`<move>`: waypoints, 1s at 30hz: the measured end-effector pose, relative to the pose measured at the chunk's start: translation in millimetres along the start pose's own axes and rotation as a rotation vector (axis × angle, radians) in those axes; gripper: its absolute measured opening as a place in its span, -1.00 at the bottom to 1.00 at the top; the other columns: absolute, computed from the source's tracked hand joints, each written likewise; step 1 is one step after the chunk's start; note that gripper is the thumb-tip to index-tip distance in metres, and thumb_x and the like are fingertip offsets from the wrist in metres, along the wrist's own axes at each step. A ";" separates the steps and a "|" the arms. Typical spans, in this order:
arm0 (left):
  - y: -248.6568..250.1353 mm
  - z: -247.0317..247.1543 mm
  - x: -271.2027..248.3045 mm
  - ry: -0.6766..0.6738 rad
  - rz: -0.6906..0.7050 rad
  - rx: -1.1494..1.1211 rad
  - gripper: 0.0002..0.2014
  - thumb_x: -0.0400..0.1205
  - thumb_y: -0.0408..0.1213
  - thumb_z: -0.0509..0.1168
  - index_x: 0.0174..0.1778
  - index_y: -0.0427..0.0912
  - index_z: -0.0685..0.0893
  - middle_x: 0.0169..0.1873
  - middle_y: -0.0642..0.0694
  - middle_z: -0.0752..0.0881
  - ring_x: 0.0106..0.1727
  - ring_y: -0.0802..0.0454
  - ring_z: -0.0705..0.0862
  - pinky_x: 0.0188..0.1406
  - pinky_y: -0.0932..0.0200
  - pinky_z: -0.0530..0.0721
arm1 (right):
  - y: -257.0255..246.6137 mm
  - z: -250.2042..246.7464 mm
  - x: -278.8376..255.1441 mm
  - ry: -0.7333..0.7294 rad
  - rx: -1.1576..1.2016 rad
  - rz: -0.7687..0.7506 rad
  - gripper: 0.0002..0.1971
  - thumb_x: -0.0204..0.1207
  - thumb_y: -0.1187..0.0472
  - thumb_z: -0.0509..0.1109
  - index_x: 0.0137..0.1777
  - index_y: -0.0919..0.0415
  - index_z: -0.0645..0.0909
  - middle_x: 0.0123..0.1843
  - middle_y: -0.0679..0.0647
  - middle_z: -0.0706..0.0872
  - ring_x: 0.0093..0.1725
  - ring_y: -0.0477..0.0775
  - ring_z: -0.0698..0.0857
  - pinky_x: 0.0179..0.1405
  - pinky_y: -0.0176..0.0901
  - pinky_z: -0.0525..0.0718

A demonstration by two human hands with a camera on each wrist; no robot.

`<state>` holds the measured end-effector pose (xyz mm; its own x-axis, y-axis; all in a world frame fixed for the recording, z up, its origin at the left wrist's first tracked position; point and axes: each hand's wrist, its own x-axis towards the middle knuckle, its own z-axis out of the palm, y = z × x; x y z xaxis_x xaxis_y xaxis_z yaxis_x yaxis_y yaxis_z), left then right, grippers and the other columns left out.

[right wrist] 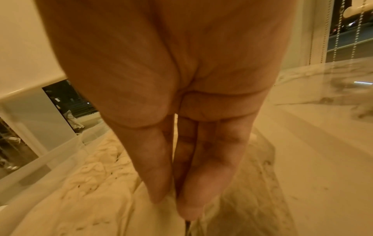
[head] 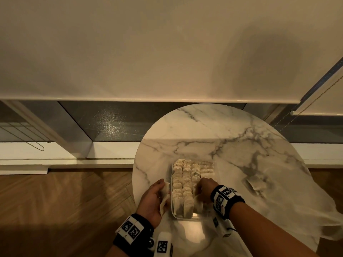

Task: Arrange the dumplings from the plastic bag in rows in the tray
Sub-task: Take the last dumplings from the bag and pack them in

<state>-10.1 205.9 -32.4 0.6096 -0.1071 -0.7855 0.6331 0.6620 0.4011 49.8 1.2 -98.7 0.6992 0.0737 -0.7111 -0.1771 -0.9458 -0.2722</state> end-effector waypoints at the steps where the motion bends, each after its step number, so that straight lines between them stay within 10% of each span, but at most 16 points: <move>1: -0.2 1.3 -0.2 -0.007 0.001 -0.003 -0.87 0.73 -0.27 0.26 -0.01 -0.20 0.69 -0.45 -0.17 0.77 -0.57 0.01 0.71 -0.69 0.29 0.59 | 0.6 0.3 0.1 0.012 0.007 -0.004 -0.88 0.47 0.26 0.53 -0.01 0.10 0.78 0.09 0.10 0.81 0.02 0.05 0.78 -0.05 -0.26 0.69; 12: -5.0 -3.3 9.4 -0.063 -0.018 0.038 -0.75 0.69 -0.25 0.23 0.22 -0.15 0.72 -0.13 -0.22 0.82 -0.35 -0.07 0.65 -0.45 0.13 0.56 | 1.5 -23.5 -29.2 0.346 0.397 -0.054 -0.84 0.56 -0.04 0.42 -0.08 0.01 0.74 -0.14 -0.04 0.80 -0.16 -0.06 0.75 -0.21 -0.21 0.69; 17: -8.9 3.5 10.6 -0.143 0.031 0.139 -0.68 0.74 -0.33 0.20 0.40 -0.16 0.66 0.23 -0.32 0.76 0.09 -0.23 0.78 -0.19 0.00 0.76 | -25.8 -33.5 -71.7 0.110 0.786 -0.170 -0.62 0.59 -0.16 0.39 -0.07 0.18 0.78 -0.15 0.08 0.84 -0.19 0.03 0.80 -0.34 -0.19 0.73; 30: -13.1 10.5 7.2 -0.212 0.098 0.219 -0.68 0.67 -0.48 0.31 0.36 -0.26 0.64 0.12 -0.36 0.79 -0.13 -0.07 0.80 -0.32 0.14 0.74 | -36.2 -21.8 -74.5 0.168 0.952 -0.260 -0.78 0.50 0.13 0.57 -0.08 0.31 0.73 -0.28 0.15 0.80 -0.31 0.00 0.77 -0.36 -0.16 0.72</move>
<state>-8.9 188.7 -38.3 0.7437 -0.2182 -0.6319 0.6405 0.5035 0.5799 19.2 23.1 -21.7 0.8711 0.1273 -0.4744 -0.4337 -0.2543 -0.8644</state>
